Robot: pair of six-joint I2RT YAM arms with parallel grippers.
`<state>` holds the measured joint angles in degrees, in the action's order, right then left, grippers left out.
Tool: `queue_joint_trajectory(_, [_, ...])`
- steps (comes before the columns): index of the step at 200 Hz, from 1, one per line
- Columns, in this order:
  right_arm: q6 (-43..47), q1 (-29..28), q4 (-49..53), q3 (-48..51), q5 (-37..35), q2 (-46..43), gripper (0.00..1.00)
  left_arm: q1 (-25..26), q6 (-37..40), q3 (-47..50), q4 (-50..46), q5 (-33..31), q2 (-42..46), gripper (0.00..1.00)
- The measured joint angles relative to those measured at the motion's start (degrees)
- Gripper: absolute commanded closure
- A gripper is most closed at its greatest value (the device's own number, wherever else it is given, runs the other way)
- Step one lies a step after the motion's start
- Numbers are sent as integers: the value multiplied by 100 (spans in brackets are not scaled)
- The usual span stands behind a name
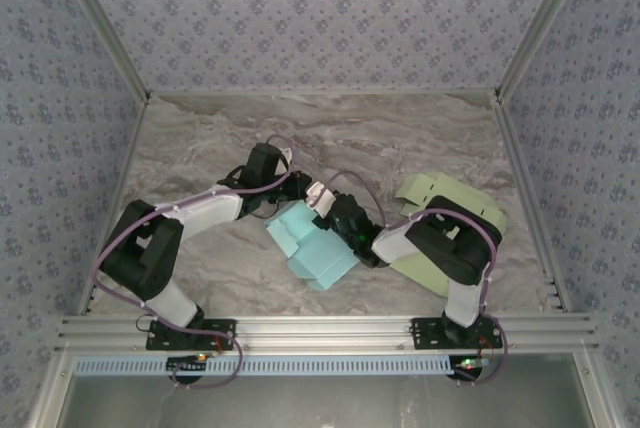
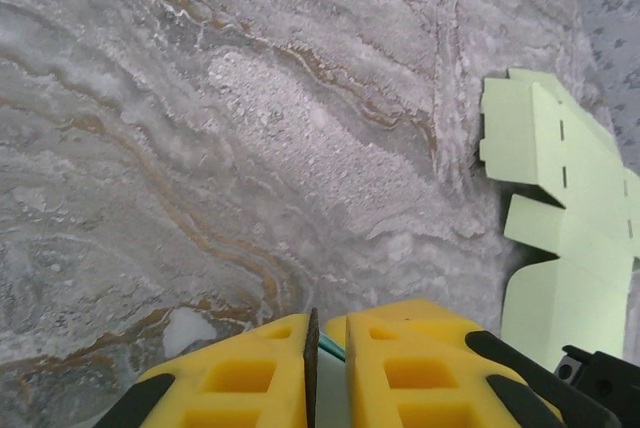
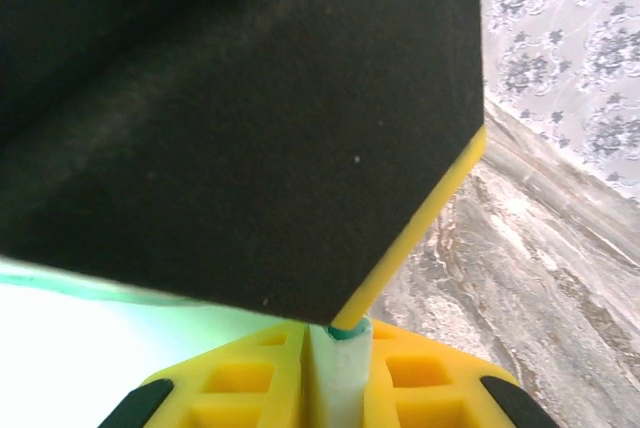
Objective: Fold the paper box
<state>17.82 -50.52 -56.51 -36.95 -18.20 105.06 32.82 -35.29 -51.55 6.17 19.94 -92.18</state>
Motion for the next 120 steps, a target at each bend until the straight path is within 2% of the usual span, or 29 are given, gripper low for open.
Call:
queue_joint_trajectory(66, [-651, -20, -339, -74, -352, 249, 80, 87, 24, -122, -118, -50, 4, 83])
queue_joint_trajectory(94, [-841, 2, -516, -98, -391, 391, 76, 212, 166, -127, -428, -68, 251, 79])
queue_joint_trajectory(120, [-929, 118, -754, -96, -313, 391, 75, 256, 374, -131, -973, -125, 636, 70])
